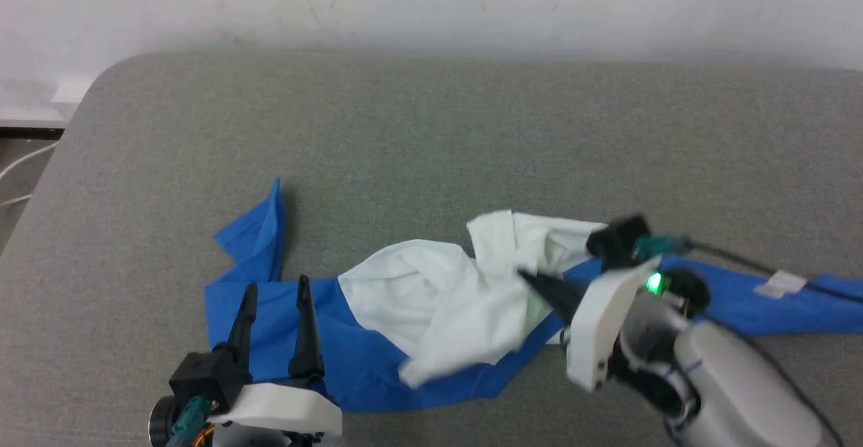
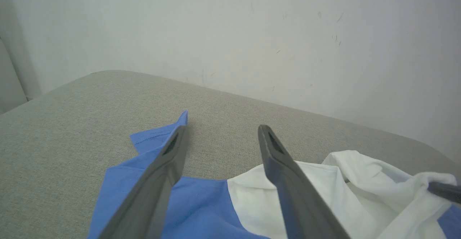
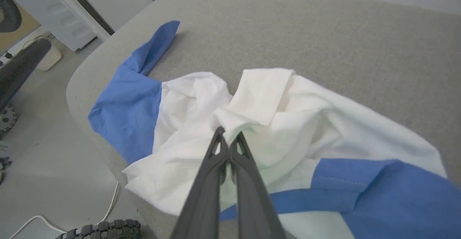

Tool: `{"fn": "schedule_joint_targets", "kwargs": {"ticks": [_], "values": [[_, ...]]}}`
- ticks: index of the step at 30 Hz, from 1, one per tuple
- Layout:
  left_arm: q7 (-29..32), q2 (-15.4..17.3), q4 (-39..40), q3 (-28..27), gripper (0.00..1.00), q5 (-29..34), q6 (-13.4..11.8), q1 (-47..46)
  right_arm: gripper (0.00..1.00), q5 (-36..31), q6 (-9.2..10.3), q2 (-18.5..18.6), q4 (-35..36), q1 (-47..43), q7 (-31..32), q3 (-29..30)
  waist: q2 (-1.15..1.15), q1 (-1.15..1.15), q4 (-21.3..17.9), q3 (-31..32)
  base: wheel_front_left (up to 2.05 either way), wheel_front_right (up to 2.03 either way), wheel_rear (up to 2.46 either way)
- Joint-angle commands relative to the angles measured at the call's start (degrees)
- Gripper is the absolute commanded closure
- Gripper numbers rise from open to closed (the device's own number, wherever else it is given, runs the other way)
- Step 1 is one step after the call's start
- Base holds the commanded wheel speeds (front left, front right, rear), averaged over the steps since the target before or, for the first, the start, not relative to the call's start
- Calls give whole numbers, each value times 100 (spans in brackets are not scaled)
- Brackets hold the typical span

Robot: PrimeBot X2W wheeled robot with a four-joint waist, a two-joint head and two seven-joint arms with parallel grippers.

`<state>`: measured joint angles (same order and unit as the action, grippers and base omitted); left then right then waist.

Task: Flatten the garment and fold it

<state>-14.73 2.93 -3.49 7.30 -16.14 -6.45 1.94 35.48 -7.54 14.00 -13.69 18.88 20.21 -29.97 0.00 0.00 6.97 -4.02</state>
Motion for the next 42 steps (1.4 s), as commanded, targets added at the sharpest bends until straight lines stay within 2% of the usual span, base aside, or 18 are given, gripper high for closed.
{"fn": "schedule_joint_targets", "kwargs": {"ticks": [1,5,10,17,21,26,27,28,29,36,42], "values": [[-27,-5,5,9,0,-17,-26,-99,100,-91,5,-27,47,256,-175,121,0,0,-27,-52,0,0,0],[-27,-5,44,95,0,-21,-8,-222,100,-321,5,-139,-194,1004,-622,597,0,0,-18,-242,0,0,0],[-27,-5,123,319,0,-76,10,-529,100,-476,5,-230,-961,2082,-985,1313,0,0,165,-709,0,0,0],[-27,-5,323,687,0,-235,-51,-1046,100,-982,5,202,-2509,3527,-1548,2341,0,0,588,-1425,0,0,0],[-27,-5,453,828,0,-284,-110,-1255,100,-1204,5,369,-3223,3966,-1752,2399,0,0,730,-1745,0,0,0],[-27,-5,452,894,0,-309,-178,-1378,100,-1283,5,353,-3885,4123,-2046,2219,0,0,712,-1946,0,0,0],[-27,-5,445,889,0,-309,-190,-1385,90,-1278,5,347,-3989,4129,-2123,2190,0,0,690,-1959,0,0,0],[-27,-5,439,881,0,-305,-199,-1388,58,-1279,5,337,-4084,4124,-2179,2139,0,0,662,-1960,0,0,0],[-27,-5,429,869,0,-299,-207,-1386,0,-1278,5,330,-4167,4105,-2240,2083,0,0,632,-1948,0,0,0],[-27,-5,274,712,0,-206,-206,-1263,0,-1195,5,426,-4144,3689,-3128,1569,0,0,345,-1572,0,0,0],[-27,-5,159,392,0,-76,-150,-932,0,-909,5,528,-3356,2877,-3474,1366,0,0,0,-1021,0,0,0]]}}
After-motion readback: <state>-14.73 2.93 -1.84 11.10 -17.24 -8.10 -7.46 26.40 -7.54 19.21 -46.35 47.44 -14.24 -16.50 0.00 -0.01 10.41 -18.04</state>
